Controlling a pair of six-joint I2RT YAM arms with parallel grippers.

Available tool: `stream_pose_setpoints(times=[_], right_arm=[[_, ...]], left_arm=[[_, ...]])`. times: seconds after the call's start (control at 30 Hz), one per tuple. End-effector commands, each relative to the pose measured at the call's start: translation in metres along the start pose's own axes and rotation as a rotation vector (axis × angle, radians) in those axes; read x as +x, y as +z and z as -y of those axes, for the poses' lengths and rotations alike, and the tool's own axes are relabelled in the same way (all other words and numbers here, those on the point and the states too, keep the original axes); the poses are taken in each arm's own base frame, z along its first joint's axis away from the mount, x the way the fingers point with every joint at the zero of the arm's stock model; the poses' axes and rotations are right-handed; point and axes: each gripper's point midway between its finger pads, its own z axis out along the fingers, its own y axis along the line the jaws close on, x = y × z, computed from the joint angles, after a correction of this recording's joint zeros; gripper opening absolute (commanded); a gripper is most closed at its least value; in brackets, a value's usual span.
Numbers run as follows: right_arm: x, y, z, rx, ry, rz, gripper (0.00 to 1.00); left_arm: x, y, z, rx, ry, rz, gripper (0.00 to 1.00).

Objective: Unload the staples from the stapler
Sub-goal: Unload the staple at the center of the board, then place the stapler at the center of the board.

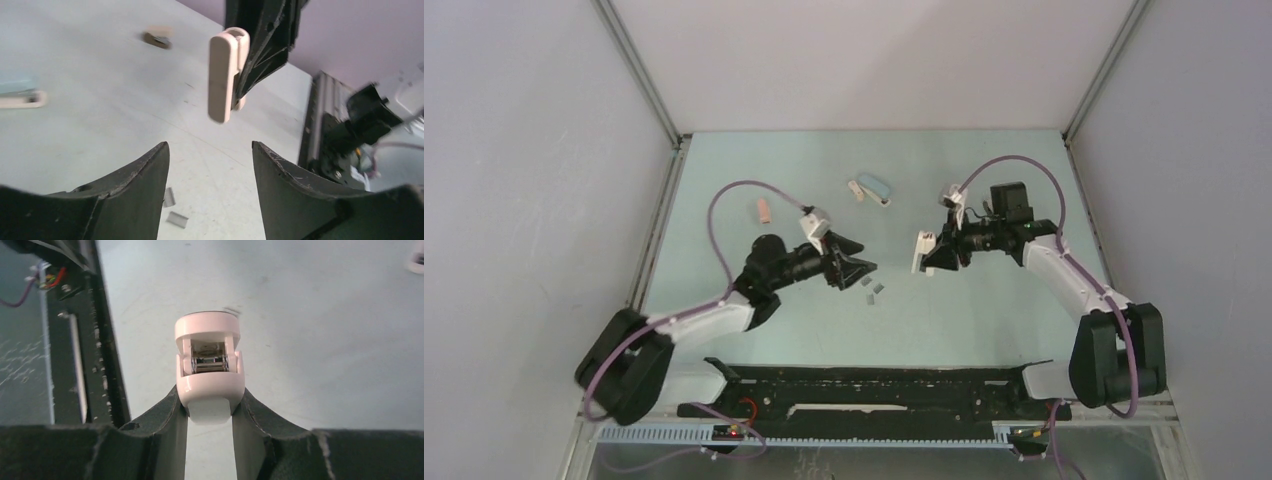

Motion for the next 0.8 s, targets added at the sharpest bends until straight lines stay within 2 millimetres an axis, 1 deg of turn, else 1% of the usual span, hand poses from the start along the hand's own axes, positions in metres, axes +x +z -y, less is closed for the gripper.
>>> stream_pose_setpoints(times=[0.0,0.03,0.07,0.13,0.17,0.2,0.23,0.33,0.37,0.4,0.47,0.53,0.63,0.77], right_arm=[[-0.017,-0.037,0.042,0.248,-0.008,-0.062,0.0],[-0.014,-0.051,0.058,0.342,0.004,-0.122,0.0],[-0.007,-0.063,0.069,0.405,0.035,-0.177,0.0],[0.008,-0.091,0.089,0.524,0.092,-0.266,0.0],[0.015,-0.105,0.097,0.574,0.119,-0.3,0.0],[0.023,-0.121,0.107,0.63,0.153,-0.324,0.0],[0.033,-0.135,0.116,0.678,0.179,-0.359,0.0],[0.054,-0.171,0.137,0.79,0.251,-0.476,0.0],[0.062,-0.18,0.143,0.807,0.281,-0.518,0.0],[0.073,-0.188,0.15,0.813,0.33,-0.557,0.0],[0.083,-0.199,0.161,0.816,0.404,-0.591,0.01],[0.093,-0.204,0.171,0.804,0.475,-0.616,0.02],[0.104,-0.203,0.19,0.791,0.544,-0.658,0.05],[0.11,-0.201,0.218,0.814,0.579,-0.728,0.12]], left_arm=[[-0.022,-0.044,-0.028,-0.265,0.008,0.152,0.67],[-0.021,-0.054,-0.03,-0.306,0.011,0.158,0.68],[-0.02,-0.064,-0.032,-0.342,0.015,0.172,0.69],[-0.021,-0.082,-0.034,-0.407,0.01,0.216,0.76],[-0.024,-0.093,-0.032,-0.429,0.013,0.253,0.79],[-0.018,-0.1,-0.035,-0.457,0.003,0.261,0.82],[-0.023,-0.109,-0.034,-0.475,0.005,0.304,0.85],[-0.022,-0.125,-0.032,-0.505,0.001,0.357,0.88],[-0.022,-0.129,-0.031,-0.512,-0.001,0.371,0.89],[-0.021,-0.132,-0.031,-0.513,-0.005,0.383,0.9],[-0.019,-0.135,-0.028,-0.507,-0.009,0.398,0.9],[-0.015,-0.137,-0.028,-0.507,-0.014,0.397,0.9],[-0.01,-0.137,-0.029,-0.509,-0.024,0.381,0.9],[-0.01,-0.137,-0.026,-0.494,-0.026,0.382,0.9]])
